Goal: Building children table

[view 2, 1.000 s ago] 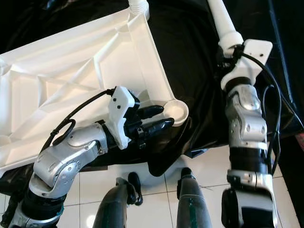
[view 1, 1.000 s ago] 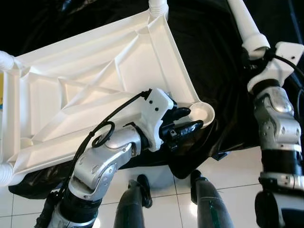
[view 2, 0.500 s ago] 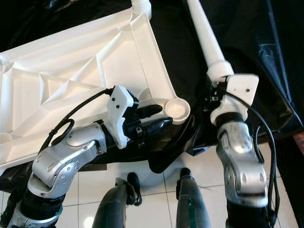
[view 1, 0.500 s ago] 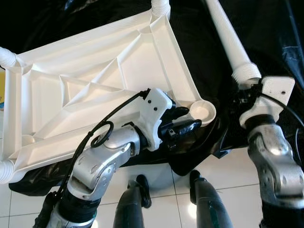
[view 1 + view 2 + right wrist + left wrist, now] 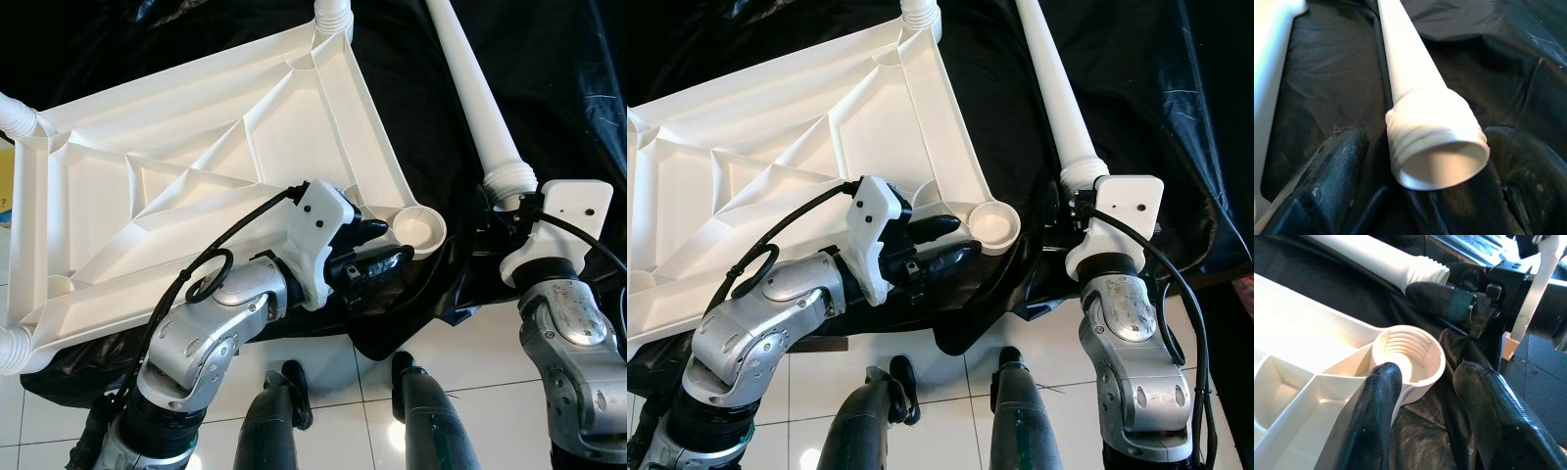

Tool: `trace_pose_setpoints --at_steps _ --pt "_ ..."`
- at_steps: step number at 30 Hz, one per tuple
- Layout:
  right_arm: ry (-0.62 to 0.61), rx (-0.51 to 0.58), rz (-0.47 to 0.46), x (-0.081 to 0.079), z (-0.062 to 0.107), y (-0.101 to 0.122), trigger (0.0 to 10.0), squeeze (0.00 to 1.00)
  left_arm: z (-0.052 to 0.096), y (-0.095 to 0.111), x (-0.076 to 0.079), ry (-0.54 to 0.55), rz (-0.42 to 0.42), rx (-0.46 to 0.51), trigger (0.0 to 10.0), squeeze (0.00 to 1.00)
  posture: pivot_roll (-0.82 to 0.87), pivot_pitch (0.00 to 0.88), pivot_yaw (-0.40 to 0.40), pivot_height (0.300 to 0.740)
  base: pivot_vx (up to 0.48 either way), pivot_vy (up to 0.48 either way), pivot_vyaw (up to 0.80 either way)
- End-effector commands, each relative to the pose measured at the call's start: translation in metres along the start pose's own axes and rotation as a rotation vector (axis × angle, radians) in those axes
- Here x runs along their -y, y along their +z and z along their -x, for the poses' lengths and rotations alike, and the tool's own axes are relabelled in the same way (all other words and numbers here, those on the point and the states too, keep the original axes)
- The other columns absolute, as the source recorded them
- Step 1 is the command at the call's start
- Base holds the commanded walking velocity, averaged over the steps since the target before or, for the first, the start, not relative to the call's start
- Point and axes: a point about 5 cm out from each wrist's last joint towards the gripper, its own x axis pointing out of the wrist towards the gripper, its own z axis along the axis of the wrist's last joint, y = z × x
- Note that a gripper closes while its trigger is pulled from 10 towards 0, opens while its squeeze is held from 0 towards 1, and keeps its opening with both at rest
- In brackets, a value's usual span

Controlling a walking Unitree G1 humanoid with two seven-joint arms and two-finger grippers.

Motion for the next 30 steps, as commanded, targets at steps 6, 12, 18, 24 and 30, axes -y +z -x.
trace_pose_setpoints --at_steps 6,12,18,24,30 --pt "0.065 0.103 -0.038 -0.008 -0.008 0.018 10.0 0.0 0.001 0.004 -0.002 -0.045 -0.021 0.015 10.0 0.0 -0.02 0.354 0.109 0.74 0.0 0.0 0.0" --pt "0.086 0.172 -0.095 -0.005 -0.028 0.036 10.0 0.0 0.001 0.012 -0.005 -0.06 -0.037 0.047 10.0 0.0 -0.04 0.327 0.1 0.74 0.0 0.0 0.0" --pt "0.058 0.071 -0.149 0.006 -0.064 0.033 10.0 0.0 -0.003 0.023 -0.004 -0.093 -0.036 0.103 10.0 0.0 -0.05 0.31 0.094 0.74 0.0 0.0 0.0" --pt "0.024 -0.021 -0.113 0.018 -0.095 0.025 10.0 0.0 -0.005 0.033 -0.003 -0.142 -0.039 0.145 10.0 0.0 -0.06 0.286 0.087 0.74 0.0 0.0 0.0" --pt "-0.022 -0.164 -0.011 0.031 -0.128 0.02 10.0 0.0 -0.004 0.05 0.002 -0.203 0.017 0.231 10.0 0.0 -0.07 0.288 0.088 0.74 0.0 0.0 0.0"
